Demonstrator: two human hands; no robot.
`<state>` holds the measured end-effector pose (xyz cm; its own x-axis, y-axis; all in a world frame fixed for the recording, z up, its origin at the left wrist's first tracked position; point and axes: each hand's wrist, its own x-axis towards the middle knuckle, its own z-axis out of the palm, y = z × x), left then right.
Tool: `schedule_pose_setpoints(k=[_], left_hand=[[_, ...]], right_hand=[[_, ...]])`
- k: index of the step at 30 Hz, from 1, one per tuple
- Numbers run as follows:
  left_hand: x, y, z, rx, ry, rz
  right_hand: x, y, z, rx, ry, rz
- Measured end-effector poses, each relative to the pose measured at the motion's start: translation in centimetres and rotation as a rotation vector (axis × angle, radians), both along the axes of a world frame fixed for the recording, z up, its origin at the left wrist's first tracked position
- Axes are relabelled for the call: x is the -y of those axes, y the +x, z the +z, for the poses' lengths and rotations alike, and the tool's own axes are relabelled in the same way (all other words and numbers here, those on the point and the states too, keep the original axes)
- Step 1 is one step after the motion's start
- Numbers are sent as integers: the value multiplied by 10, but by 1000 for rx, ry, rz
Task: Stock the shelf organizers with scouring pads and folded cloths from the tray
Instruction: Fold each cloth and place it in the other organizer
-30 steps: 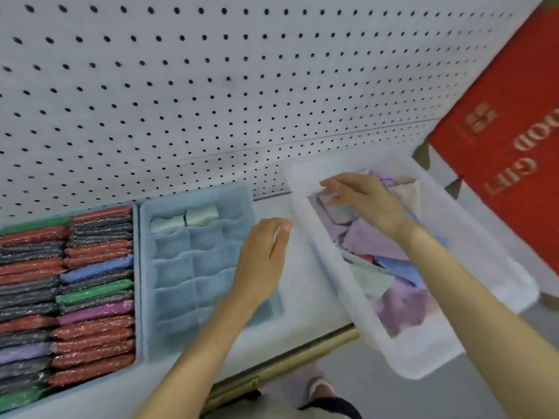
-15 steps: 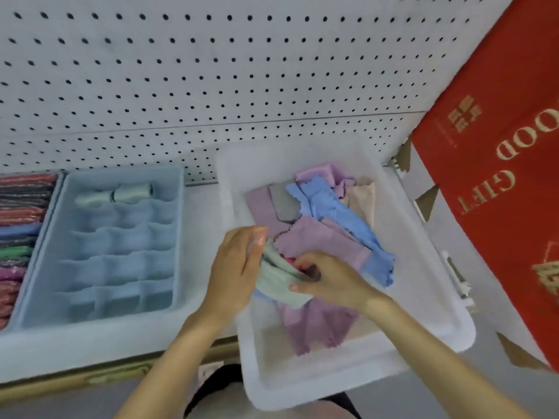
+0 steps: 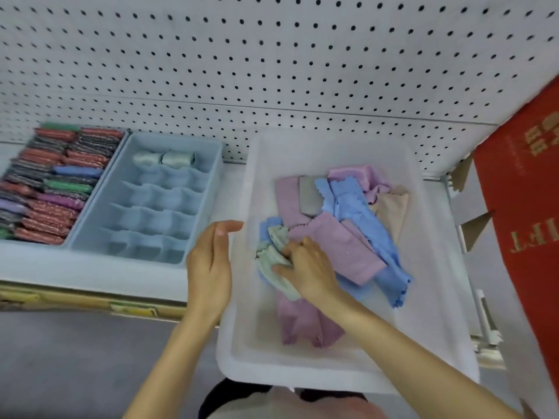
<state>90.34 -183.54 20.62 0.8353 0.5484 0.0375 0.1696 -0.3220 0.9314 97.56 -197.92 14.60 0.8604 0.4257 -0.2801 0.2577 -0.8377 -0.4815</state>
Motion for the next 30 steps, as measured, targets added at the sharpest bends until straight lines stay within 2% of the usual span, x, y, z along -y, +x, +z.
schedule_pose_setpoints(k=[4,8,13,17,20,25,27,30], left_hand=[[1,6,13,2,-38,-40],[3,20,27,-39,-121,-135],[10,51,52,-70,-498,-567],[21,77,81,-84,-558,-778],[29,92,103,-61,-703,-881],[47,102,128,122,-769,-770],[52,104,134,152,-741,-790],[55,103,139,183,-586,-808]], right_hand=[[7,10,9,-244,419,-145],[26,13,56,-298,771,-211],[44,21,133,-375,1112,-194],[63,34,168,-459,1322,-151],[74,42,184,-457,1384,-177],[85,43,195,-314,1397,-290],[87,42,199,-294,1409,-326],[90,43,201,-221,1378,-399]])
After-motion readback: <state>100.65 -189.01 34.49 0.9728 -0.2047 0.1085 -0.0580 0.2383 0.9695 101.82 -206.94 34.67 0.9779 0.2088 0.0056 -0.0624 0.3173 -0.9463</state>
